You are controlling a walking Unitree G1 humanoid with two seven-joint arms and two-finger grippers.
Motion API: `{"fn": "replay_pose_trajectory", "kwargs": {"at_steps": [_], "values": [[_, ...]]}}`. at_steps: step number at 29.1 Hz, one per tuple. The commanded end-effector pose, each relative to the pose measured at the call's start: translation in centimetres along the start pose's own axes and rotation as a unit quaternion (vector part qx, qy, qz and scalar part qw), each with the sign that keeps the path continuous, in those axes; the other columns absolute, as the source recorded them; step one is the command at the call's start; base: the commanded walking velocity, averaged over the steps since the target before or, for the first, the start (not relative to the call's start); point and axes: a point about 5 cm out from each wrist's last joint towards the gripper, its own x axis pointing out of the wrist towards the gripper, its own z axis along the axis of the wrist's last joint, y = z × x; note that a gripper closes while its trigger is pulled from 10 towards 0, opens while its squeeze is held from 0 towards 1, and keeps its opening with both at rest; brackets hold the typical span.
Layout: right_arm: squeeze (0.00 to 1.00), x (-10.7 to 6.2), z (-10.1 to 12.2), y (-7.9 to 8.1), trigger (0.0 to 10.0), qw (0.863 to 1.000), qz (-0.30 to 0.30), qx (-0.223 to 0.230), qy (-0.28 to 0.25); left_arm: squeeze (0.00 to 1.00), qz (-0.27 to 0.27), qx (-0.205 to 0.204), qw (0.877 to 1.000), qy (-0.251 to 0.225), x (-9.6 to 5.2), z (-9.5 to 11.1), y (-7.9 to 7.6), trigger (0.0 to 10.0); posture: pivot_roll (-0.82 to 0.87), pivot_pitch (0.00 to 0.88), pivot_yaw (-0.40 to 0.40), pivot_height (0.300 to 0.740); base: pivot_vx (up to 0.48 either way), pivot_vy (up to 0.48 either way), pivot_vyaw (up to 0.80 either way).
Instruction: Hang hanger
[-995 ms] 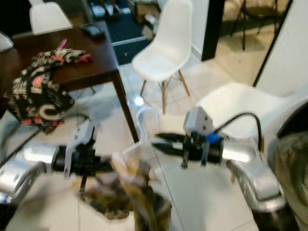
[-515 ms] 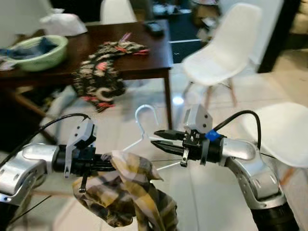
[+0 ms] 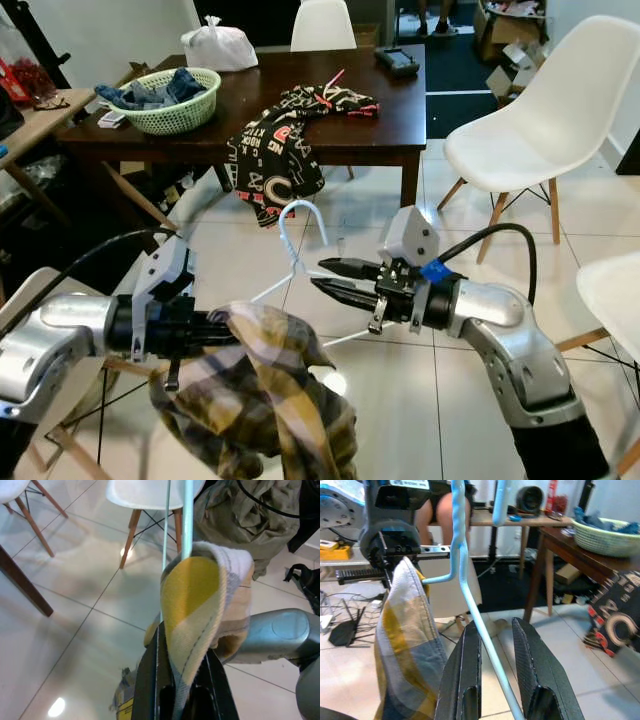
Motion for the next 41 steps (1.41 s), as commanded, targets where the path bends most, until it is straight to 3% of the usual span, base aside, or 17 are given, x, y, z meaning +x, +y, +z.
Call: {"fn": "replay_pose_trajectory", "kwargs": {"at_steps": [1, 18, 20, 31, 41], "values": [[0.0, 2.3, -0.1, 1.6, 10.0, 0.998, 0.053, 0.016, -0.018, 0.0, -0.043, 0.047, 0.996, -0.055, 1.4, 2.6, -0.7, 10.0, -0.03, 0.127, 0.064, 0.74, 0.461, 0.0, 0.0], [0.0, 2.8, 0.3, 0.5, 10.0, 0.999, 0.006, 0.012, -0.033, 0.0, -0.029, 0.062, 0.996, -0.061, 1.1, 3.4, 0.0, 10.0, -0.03, 0.126, 0.063, 0.74, 0.461, 0.0, 0.0], [0.0, 3.0, 0.9, -0.4, 10.0, 0.998, -0.024, 0.008, -0.049, 0.0, -0.016, 0.076, 0.995, -0.066, 0.8, 4.2, 0.6, 10.0, -0.03, 0.123, 0.061, 0.74, 0.461, 0.0, 0.0], [0.0, 3.7, 2.2, -1.7, 10.0, 0.994, -0.076, -0.004, -0.08, 0.0, 0.019, 0.11, 0.991, -0.07, -0.7, 6.2, 2.4, 10.0, -0.02, 0.114, 0.058, 0.74, 0.461, 0.0, 0.0], [0.0, 4.6, 2.7, -2.1, 10.0, 0.992, -0.093, -0.006, -0.083, 0.0, 0.031, 0.135, 0.987, -0.08, -1.3, 7.9, 3.3, 10.0, -0.02, 0.105, 0.06, 0.74, 0.461, 0.0, -0.32]]}}
